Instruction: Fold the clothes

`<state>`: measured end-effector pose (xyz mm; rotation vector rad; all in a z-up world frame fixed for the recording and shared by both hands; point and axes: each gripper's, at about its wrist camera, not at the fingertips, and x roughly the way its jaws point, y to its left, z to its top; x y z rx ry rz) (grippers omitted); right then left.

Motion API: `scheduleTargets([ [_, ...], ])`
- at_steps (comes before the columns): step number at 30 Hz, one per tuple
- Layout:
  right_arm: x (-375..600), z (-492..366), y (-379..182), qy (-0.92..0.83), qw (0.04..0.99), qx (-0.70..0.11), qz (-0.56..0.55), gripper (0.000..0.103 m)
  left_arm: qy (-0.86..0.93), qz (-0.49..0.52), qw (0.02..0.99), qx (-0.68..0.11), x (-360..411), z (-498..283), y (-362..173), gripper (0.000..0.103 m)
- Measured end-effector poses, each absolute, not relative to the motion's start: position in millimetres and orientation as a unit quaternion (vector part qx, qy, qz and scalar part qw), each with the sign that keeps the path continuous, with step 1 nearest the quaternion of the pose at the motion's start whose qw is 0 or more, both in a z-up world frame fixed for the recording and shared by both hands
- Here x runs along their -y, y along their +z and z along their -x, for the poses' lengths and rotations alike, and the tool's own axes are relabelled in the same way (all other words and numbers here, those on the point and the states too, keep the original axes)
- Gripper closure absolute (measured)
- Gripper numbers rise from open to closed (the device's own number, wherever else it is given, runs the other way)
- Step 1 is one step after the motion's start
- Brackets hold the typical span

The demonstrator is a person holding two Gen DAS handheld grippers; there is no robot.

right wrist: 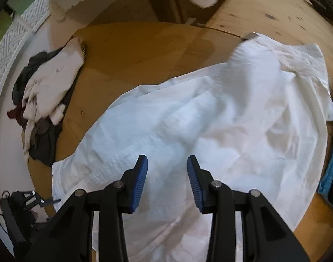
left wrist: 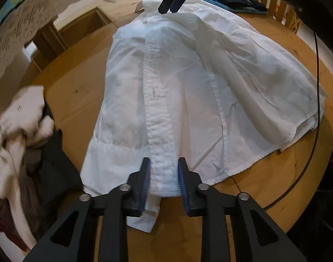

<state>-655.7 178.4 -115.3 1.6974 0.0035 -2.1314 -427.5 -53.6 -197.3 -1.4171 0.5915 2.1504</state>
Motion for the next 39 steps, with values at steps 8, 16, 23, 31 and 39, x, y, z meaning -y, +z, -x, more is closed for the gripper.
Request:
scheduleTargets([
  [8, -160.6, 653.0, -122.0, -0.761, 0.214, -0.019, -0.612, 0.065, 0.789, 0.531, 0.244, -0.187, 72.6, 441.4, -202.9, 0.063],
  [16, -164.3, 655.6, -117.7, -0.763, 0.207, -0.014, -0.612, 0.065, 0.79, 0.541, 0.237, -0.166, 76.2, 450.0, -212.9, 0.077],
  [23, -153.2, 661.9, -117.8, -0.76, 0.196, -0.006, -0.619, 0.062, 0.81, 0.485, 0.284, -0.17, 52.4, 429.2, -182.3, 0.093],
  [31, -112.0, 676.2, -135.8, -0.738, 0.159, -0.053, -0.654, 0.061, 0.798, 0.455, 0.358, -0.166, 20.6, 397.2, -166.2, 0.094],
  [39, -82.6, 682.2, -153.2, -0.717, 0.11, -0.136, -0.675, 0.061, 0.787, 0.444, 0.385, -0.187, -0.7, 377.5, -163.6, 0.094],
])
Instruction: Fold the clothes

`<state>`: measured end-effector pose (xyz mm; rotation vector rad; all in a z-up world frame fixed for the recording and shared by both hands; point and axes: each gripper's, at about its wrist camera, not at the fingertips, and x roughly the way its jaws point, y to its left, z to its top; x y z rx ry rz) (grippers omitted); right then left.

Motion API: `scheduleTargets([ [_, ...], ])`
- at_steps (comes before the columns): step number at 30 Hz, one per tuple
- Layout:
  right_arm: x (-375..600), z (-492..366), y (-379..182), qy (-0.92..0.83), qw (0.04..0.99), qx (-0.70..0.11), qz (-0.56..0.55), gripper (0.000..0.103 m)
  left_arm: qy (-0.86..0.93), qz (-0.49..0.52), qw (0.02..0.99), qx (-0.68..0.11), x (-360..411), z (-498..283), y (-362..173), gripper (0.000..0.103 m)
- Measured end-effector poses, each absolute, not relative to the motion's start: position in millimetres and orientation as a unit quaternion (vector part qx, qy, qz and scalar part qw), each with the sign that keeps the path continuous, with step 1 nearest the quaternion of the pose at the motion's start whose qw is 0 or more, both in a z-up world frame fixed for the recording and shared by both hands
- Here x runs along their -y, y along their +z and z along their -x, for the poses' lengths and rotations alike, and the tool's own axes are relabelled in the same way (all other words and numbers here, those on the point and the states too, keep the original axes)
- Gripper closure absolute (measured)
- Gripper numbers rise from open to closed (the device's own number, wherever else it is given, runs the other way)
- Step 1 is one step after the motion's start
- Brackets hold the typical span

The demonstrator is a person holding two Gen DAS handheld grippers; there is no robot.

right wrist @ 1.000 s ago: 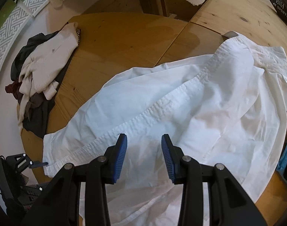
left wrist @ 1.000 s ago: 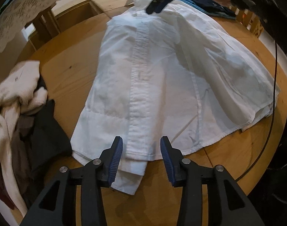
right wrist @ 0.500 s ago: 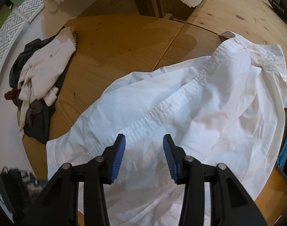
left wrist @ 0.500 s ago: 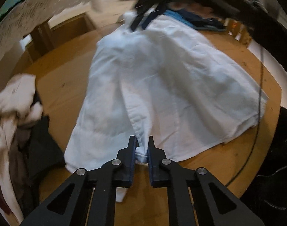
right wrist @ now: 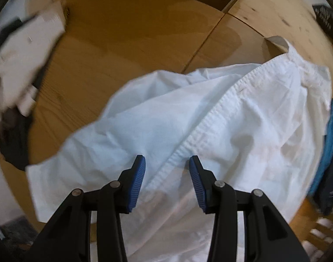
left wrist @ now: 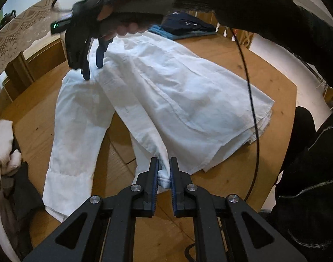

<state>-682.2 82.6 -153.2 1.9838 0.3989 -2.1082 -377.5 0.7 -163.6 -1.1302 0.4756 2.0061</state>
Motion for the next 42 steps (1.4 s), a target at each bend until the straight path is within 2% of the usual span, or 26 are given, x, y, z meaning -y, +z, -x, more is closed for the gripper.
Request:
scheduleTargets([
  [6, -68.2, 681.0, -164.1, -0.7, 0.096, -0.182, -0.684, 0.062, 0.789, 0.426, 0.396, -0.199, -8.1, 371.9, -157.6, 0.094],
  [7, -67.7, 680.3, -165.6, -0.7, 0.098, -0.183, -0.684, 0.065, 0.789, 0.426, 0.394, -0.201, -8.5, 371.2, -157.7, 0.094],
  [8, -69.3, 679.2, -164.7, -0.7, 0.101, -0.181, -0.684, 0.081, 0.789, 0.425, 0.394, -0.203, -8.4, 370.5, -157.6, 0.094],
  [9, -71.6, 678.1, -163.0, -0.7, 0.104, -0.178, -0.683, 0.091, 0.79, 0.424, 0.393, -0.204, -8.1, 369.7, -157.1, 0.094],
  [14, -87.0, 675.9, -141.0, -0.719, 0.112, -0.156, -0.668, 0.098, 0.797, 0.411, 0.393, -0.201, -7.0, 365.7, -146.4, 0.094],
  [22, -131.8, 668.3, -84.8, -0.765, 0.136, -0.078, -0.625, 0.099, 0.801, 0.384, 0.4, -0.225, -31.6, 354.0, -114.9, 0.094],
  [29, -221.8, 643.8, -46.5, -0.799, 0.13, -0.007, -0.587, 0.099, 0.787, 0.337, 0.455, -0.244, -99.0, 329.2, -72.5, 0.093],
  [35, -316.6, 621.4, -83.8, -0.803, 0.085, 0.034, -0.589, 0.099, 0.729, 0.354, 0.531, -0.248, -178.4, 315.9, -102.3, 0.093],
  [42, -362.0, 617.3, -143.0, -0.787, 0.069, 0.06, -0.61, 0.099, 0.683, 0.4, 0.552, -0.263, -230.4, 314.8, -160.1, 0.093],
])
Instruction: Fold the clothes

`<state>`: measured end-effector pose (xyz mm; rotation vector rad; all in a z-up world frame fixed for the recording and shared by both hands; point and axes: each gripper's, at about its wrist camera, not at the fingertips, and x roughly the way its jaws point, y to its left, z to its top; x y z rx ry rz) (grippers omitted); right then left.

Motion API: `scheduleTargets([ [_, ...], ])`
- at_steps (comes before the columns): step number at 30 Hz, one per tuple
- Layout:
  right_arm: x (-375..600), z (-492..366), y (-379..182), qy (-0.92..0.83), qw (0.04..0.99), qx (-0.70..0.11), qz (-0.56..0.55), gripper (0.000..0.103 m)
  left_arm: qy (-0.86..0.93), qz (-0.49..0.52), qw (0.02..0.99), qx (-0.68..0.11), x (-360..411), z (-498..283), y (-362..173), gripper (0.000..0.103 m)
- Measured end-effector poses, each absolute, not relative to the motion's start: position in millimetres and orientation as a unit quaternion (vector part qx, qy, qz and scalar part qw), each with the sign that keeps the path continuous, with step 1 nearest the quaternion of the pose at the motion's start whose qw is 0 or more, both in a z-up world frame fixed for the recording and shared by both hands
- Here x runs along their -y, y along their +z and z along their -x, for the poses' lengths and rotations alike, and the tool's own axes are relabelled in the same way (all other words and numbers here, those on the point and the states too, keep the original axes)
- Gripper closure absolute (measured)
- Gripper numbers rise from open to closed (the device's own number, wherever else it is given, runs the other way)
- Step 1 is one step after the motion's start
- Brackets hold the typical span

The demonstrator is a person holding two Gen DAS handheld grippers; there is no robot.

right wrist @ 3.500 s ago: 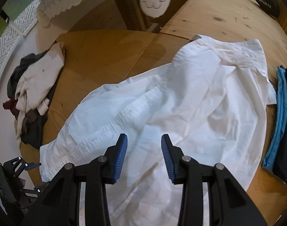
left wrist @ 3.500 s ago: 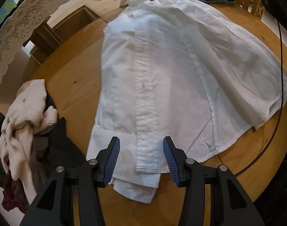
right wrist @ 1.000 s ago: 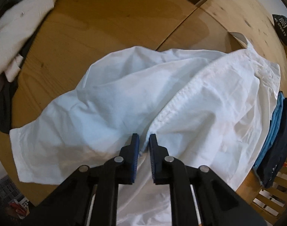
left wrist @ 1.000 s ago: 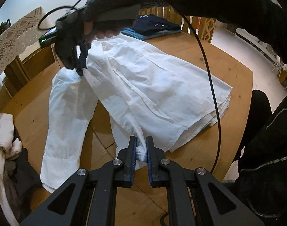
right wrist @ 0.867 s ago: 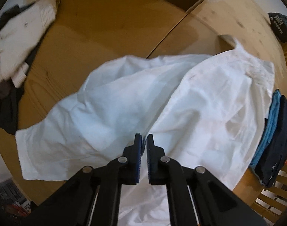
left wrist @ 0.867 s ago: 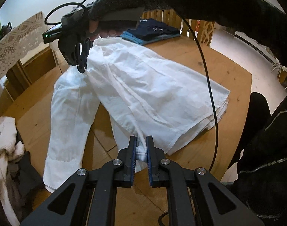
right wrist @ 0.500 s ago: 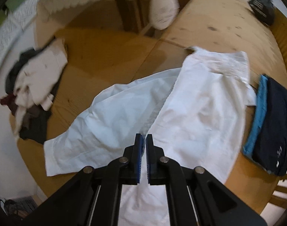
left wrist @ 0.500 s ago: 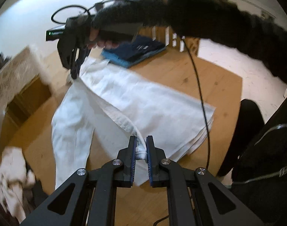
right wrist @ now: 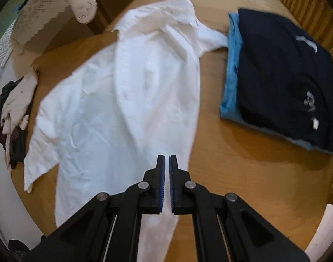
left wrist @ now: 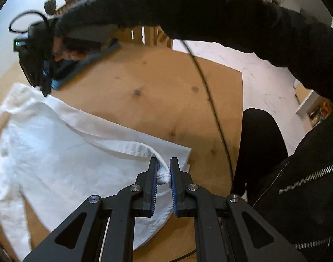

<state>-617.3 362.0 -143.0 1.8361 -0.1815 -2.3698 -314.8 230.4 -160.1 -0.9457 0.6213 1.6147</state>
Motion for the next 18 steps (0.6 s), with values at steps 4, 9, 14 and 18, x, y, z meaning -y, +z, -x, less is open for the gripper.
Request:
scheduleTargets([
  [4, -361.8, 620.2, -157.7, -0.786, 0.067, 0.041, -0.613, 0.099, 0.67, 0.426, 0.546, -0.267, -231.7, 315.4, -172.4, 0.088],
  [9, -342.8, 642.2, -121.5, -0.821, 0.074, 0.019, -0.566, 0.062, 0.683, 0.446, 0.524, -0.247, -201.3, 316.7, -159.0, 0.071],
  [14, -296.7, 685.6, -106.1, -0.851, 0.089, -0.041, -0.515, 0.048, 0.732, 0.441, 0.449, -0.261, -148.2, 335.1, -136.9, 0.058],
  [18, -274.8, 714.1, -128.8, -0.836, 0.082, -0.076, -0.536, 0.048, 0.758, 0.439, 0.394, -0.278, -133.0, 382.5, -140.2, 0.058],
])
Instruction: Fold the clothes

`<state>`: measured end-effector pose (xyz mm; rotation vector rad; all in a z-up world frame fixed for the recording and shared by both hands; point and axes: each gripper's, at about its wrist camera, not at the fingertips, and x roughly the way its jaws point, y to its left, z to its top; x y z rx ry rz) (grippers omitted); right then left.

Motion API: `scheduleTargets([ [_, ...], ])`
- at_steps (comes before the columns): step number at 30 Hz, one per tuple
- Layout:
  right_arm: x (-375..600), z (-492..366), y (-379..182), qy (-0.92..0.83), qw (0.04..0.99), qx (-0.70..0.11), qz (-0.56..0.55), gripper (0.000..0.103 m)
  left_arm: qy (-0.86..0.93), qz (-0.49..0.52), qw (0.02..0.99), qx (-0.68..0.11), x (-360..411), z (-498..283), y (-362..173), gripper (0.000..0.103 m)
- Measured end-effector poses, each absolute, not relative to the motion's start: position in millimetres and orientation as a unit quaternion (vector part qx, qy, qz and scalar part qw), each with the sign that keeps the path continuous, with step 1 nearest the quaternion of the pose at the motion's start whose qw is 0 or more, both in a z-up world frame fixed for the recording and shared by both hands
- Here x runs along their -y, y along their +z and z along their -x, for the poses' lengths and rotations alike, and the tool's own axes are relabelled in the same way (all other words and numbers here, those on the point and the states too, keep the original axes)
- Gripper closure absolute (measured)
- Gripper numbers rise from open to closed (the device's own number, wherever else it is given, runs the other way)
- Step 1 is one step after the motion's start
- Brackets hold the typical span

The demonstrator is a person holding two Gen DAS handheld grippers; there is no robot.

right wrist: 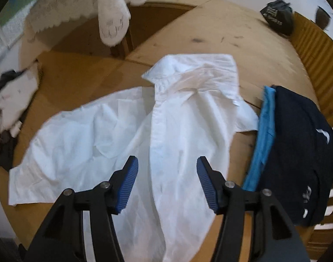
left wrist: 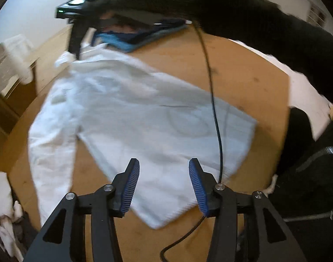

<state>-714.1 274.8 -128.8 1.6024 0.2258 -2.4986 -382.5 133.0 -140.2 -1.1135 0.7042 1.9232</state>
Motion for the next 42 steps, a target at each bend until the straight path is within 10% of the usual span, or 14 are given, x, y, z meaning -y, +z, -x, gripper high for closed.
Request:
scheduleTargets([
  [14, -272.9, 732.9, -156.4, -0.814, 0.044, -0.149, -0.56, 0.048, 0.789, 0.447, 0.361, -0.216, -142.9, 589.9, -172.3, 0.058],
  [34, -247.5, 713.8, -165.4, -0.776, -0.034, -0.316, -0.546, 0.048, 0.762, 0.462, 0.403, -0.21, -155.1, 595.7, -184.0, 0.058],
  [37, -276.2, 728.4, -165.1, -0.778, -0.003, -0.195, -0.597, 0.101, 0.762, 0.463, 0.399, -0.213, -155.4, 598.0, -182.2, 0.058],
  [42, -312.5, 733.8, -151.9, -0.794, 0.007, -0.119, -0.597, 0.103, 0.759, 0.466, 0.398, -0.217, -155.4, 600.6, -184.9, 0.058],
])
